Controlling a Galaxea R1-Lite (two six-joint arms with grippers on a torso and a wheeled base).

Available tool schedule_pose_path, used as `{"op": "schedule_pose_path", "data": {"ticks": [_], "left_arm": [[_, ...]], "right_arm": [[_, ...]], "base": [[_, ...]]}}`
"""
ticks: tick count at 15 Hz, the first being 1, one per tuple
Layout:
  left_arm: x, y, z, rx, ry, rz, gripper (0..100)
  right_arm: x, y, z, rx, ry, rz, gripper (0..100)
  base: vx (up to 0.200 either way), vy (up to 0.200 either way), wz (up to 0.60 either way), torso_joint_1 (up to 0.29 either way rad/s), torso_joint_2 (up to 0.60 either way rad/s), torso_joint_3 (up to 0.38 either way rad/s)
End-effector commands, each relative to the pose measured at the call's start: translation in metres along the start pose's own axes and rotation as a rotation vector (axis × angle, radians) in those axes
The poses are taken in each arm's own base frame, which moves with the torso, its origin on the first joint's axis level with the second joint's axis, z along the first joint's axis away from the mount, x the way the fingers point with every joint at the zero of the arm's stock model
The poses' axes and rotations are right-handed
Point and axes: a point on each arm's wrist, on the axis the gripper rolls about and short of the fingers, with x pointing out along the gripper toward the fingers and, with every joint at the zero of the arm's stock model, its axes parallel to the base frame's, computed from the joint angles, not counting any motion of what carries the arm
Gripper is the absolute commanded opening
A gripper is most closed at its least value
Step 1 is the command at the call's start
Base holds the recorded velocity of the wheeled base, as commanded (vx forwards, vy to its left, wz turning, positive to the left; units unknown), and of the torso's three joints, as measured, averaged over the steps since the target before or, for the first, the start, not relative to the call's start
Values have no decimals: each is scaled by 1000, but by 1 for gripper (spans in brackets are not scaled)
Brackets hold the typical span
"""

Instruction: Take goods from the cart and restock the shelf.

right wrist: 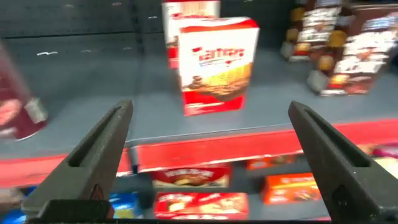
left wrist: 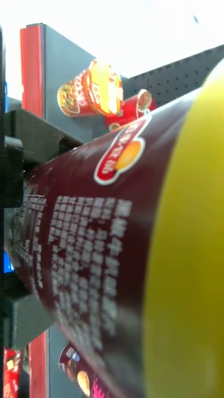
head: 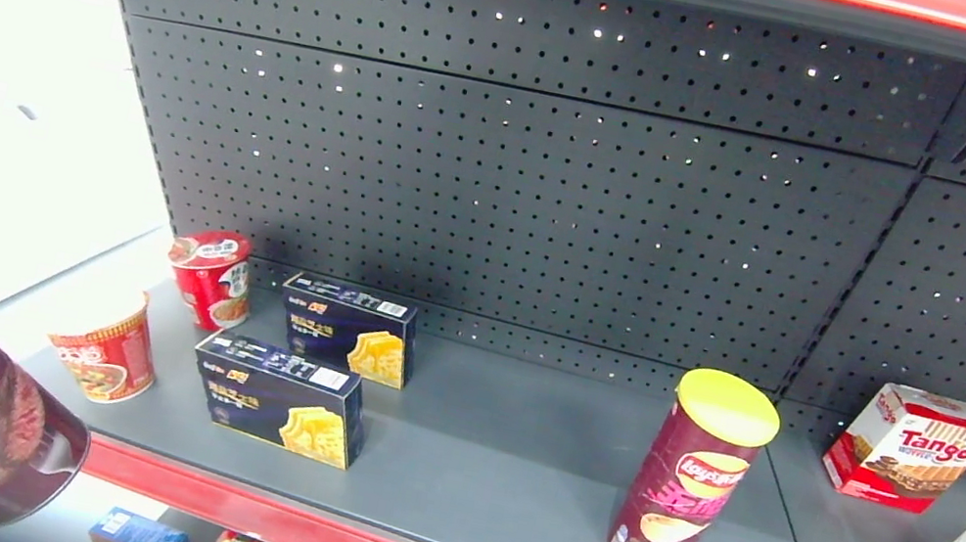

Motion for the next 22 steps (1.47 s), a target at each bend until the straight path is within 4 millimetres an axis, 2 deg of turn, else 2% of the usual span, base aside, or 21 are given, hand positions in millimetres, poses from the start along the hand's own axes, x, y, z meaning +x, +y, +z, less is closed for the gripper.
{"op": "schedule_pose_path", "data": {"ticks": [1, 7, 10, 14, 16, 22], "left_arm": [[-1, -3, 2, 1, -6, -42, 0], [-1, -7, -1, -2, 12, -129, 0], [-1, -7, -3, -3, 20, -133, 0], [0, -8, 0, -2, 10, -139, 0], [0, -8, 1, -2, 11, -146, 0], [1, -9, 3, -1, 10, -176, 0]], "right_arm": [[1, 1, -1, 26, 10, 21, 100], [0, 1, -6, 6, 54, 39, 100], [0, 2, -7, -36, 67, 80, 100], [0, 2, -7, -36, 67, 82, 100], [0, 2, -7, -36, 67, 82, 100], [0, 2, -7, -36, 67, 83, 100]], "base": [[0, 0, 0, 0, 0, 0], [0, 0, 0, 0, 0, 0], [0, 0, -600, -2, -4, 4], [0, 0, 0, 0, 0, 0], [0, 0, -600, 0, 0, 5], [0, 0, 0, 0, 0, 0]]}}
